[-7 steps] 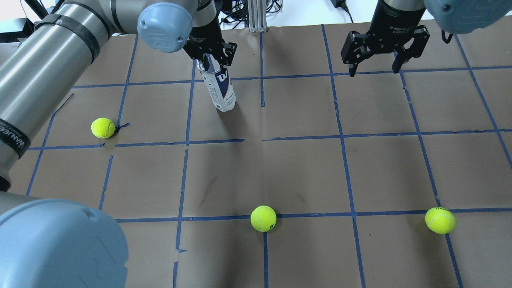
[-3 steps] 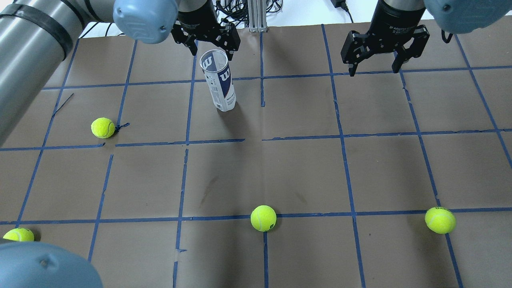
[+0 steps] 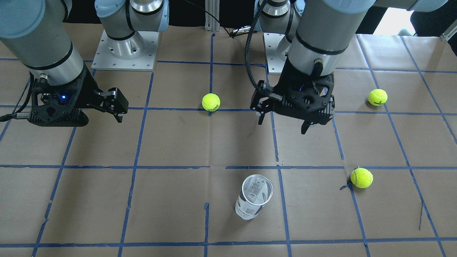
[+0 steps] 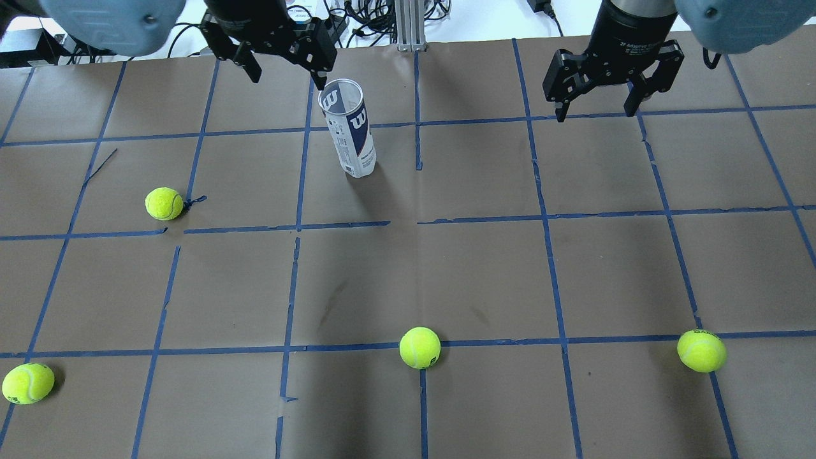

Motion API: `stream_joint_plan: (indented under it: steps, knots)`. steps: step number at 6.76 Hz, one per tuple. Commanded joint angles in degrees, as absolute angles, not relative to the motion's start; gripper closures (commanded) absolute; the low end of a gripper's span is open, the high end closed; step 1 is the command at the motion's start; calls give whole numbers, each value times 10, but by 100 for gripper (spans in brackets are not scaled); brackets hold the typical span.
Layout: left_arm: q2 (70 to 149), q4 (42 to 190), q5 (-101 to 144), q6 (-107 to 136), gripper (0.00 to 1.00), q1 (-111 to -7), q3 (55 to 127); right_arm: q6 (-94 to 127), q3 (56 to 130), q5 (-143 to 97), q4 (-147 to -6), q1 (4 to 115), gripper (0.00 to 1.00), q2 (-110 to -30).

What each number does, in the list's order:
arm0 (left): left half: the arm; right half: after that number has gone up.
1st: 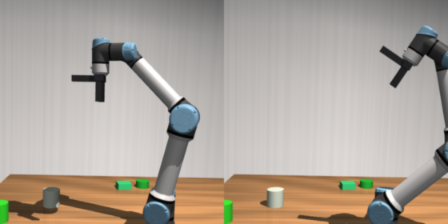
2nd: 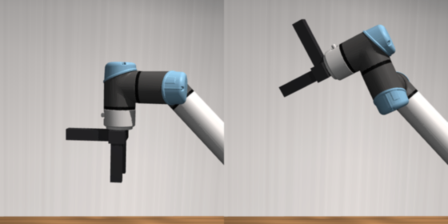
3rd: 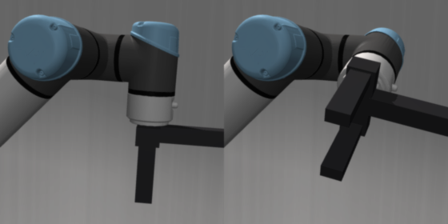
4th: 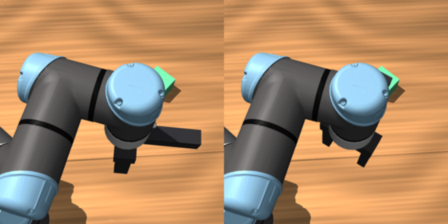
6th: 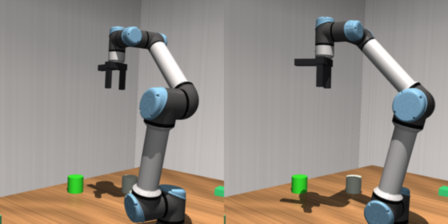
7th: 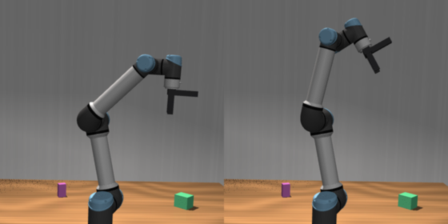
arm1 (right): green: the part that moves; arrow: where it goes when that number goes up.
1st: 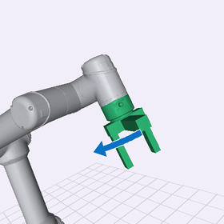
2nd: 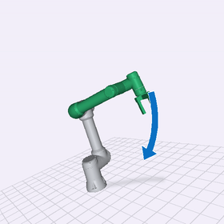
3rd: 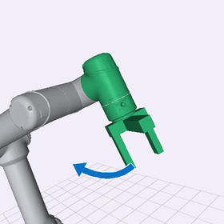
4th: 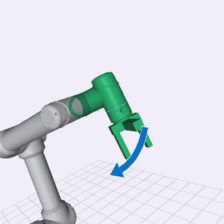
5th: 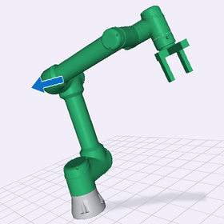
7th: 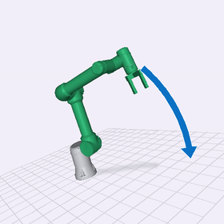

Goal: Lift up tennis ball bucket
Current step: 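Open the left gripper and lift it off the standing can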

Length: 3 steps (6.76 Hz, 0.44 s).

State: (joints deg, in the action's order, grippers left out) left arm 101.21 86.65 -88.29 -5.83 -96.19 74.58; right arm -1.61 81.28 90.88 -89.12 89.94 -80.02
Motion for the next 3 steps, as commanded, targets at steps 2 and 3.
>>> stream_joint_plan:
  steps: [2, 3]
  knots:
    - [938, 909, -888, -50, 0, -929, 806, -16, 813, 909, -892, 900, 0, -801]
    - [927, 905, -887, -33, 0, -926, 827, -16, 813, 909, -891, 900, 0, -801]
